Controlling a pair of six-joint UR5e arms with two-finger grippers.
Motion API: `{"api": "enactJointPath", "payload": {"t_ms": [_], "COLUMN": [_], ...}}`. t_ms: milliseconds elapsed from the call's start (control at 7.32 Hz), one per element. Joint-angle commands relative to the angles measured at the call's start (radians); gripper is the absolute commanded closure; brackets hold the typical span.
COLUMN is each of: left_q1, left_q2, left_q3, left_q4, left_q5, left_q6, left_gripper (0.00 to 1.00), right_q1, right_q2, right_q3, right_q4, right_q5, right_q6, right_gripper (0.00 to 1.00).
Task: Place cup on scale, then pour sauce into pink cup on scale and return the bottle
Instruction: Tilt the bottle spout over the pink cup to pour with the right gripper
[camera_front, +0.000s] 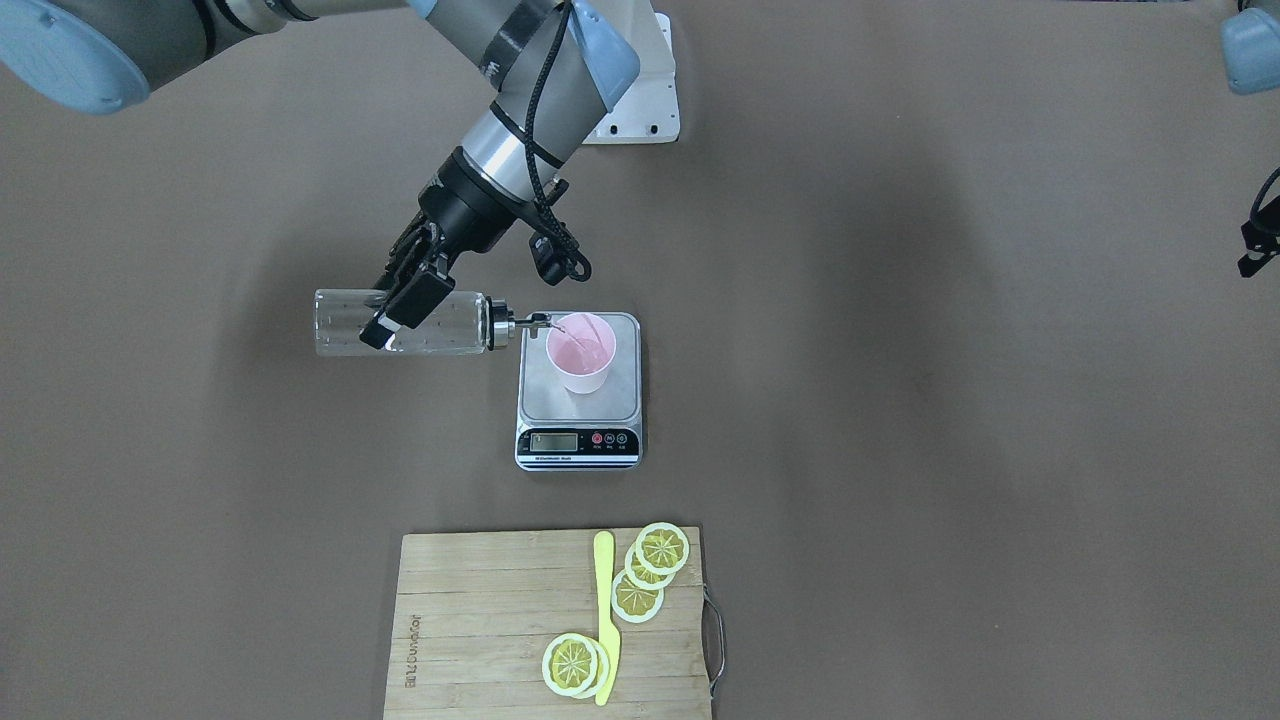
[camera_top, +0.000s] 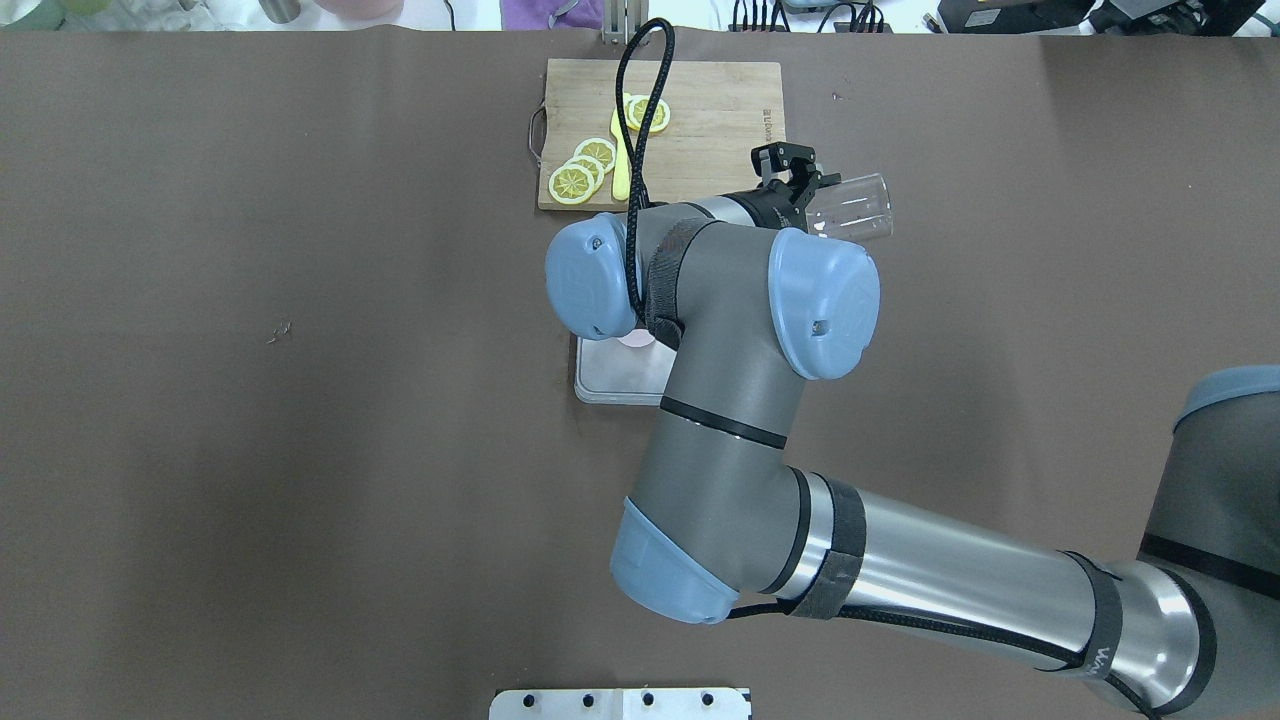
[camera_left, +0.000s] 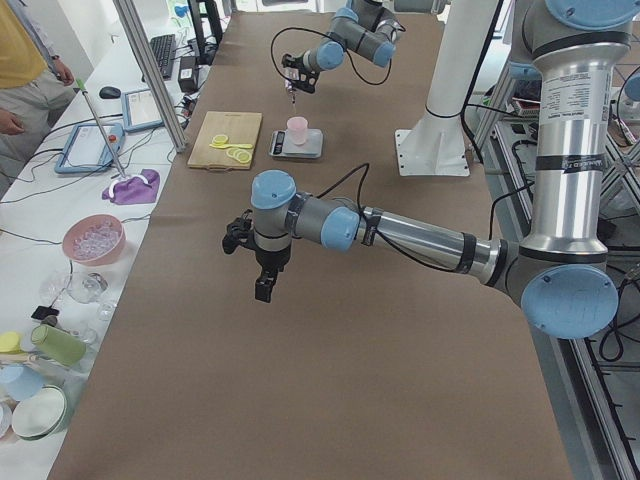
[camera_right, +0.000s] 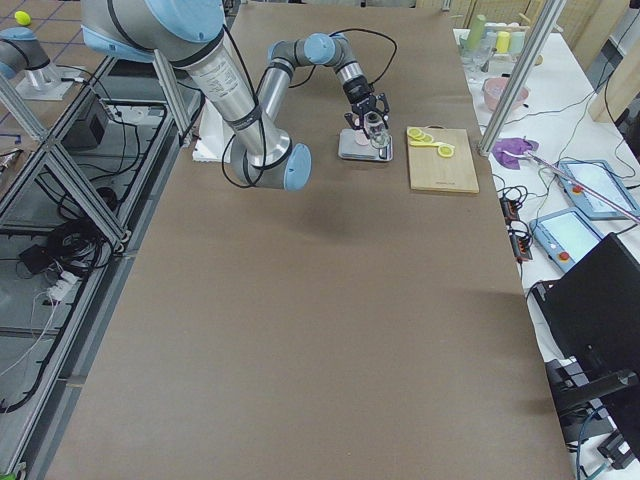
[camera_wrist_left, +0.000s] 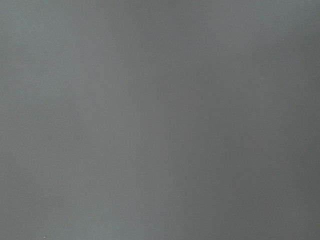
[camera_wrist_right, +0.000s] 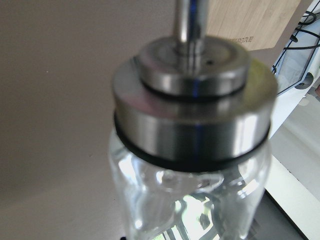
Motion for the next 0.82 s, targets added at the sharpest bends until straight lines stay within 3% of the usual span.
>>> {"api": "enactJointPath", "payload": {"t_ms": [0, 273, 683], "left_q1": [0.001, 0.000, 0.001], "left_q2": [0.001, -0.001, -0.001], "left_q3": [-0.004, -0.008, -0.020], "left_q4": [0.000, 0.000, 0.002], "left_q5": [-0.002, -0.002, 0.000], "left_q6": [-0.001, -0.002, -0.005], "left_gripper": [0.02, 0.02, 0.02], "right_q1": [-0.004, -0.002, 0.013], "right_q2": [0.000, -0.005, -0.125], "right_q3": [0.000, 0.012, 0.066], "right_q4": [0.000, 0.030, 0.293], "right_q5": [-0.010, -0.007, 0.094], "right_q6": [0.000, 0.008, 0.019], "right_gripper": [1.00, 1.00, 1.00]}}
